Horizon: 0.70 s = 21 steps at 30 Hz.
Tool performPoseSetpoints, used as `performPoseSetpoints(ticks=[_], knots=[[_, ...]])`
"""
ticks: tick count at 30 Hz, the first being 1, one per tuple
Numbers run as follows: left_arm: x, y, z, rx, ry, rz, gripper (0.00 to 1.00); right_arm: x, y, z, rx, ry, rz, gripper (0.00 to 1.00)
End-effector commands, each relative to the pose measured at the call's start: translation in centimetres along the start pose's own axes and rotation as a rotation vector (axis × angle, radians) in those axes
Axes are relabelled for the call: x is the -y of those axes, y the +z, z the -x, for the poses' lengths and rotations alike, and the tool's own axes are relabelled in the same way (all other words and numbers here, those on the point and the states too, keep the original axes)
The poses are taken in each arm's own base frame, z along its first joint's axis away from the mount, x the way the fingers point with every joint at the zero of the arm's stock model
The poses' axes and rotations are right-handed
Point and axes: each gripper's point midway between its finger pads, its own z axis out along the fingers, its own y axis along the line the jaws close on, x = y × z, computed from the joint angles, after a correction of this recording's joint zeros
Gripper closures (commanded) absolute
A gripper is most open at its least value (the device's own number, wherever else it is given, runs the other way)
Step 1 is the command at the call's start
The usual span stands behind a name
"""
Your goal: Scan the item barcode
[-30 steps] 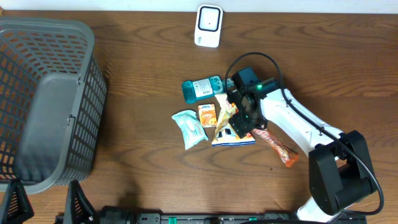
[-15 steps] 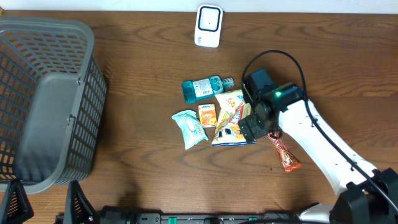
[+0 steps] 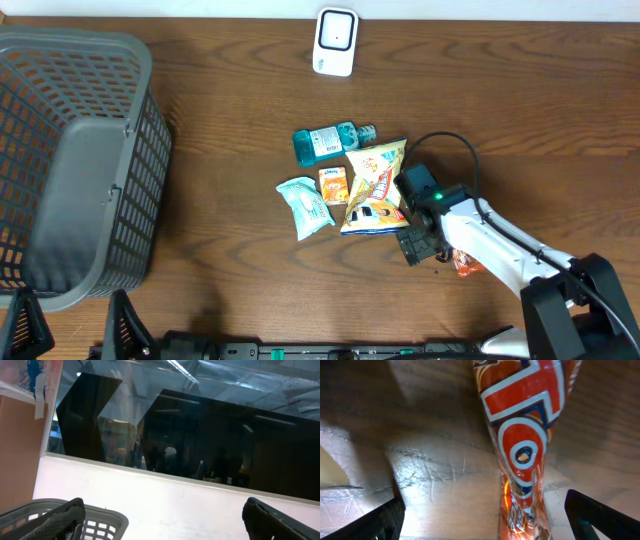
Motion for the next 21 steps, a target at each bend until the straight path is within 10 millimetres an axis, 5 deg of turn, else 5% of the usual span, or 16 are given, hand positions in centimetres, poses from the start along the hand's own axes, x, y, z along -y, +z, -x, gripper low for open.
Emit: performPoseSetpoints(ticks=[1, 3, 6, 7, 12, 17, 19, 21], knots=[[-0.1, 0.0, 0.0, 0.003, 0.012, 0.004, 0.02, 1.1, 1.3, -1.2, -0.026, 0.029, -0.072, 0.01], [-0.1, 0.0, 0.0, 0.003, 0.012, 0.004, 0.02, 1.0, 1.3, -1.2, -0.027, 0.029, -0.068, 0.25], [-0.1, 0.0, 0.0, 0.003, 0.012, 0.004, 0.02, 0.9, 1.4, -1.4, -0.033, 0.029, -0.060, 0.89], [-0.1, 0.0, 0.0, 0.003, 0.012, 0.004, 0.02, 0.6, 1.4, -1.4, -0.037, 0.030, -0.044, 0.96], [-0.1, 0.0, 0.0, 0.003, 0.012, 0.004, 0.02, -1.3, 1.3, -2.0, -0.068, 0.029, 0.065, 0.99], [-0.1, 0.0, 0.0, 0.003, 0.012, 0.004, 0.02, -5.2, -0.1, -0.7, -0.048, 0.031, 0.305, 0.99], [-0.1, 0.0, 0.0, 0.003, 0.012, 0.004, 0.02, -7.7, -2.1, 0.6, -0.020, -0.003, 0.478, 0.99], [-0.1, 0.0, 0.0, 0.003, 0.012, 0.004, 0.02, -11.1, -6.1, 1.0, 0.001, -0.112, 0.771, 0.99]])
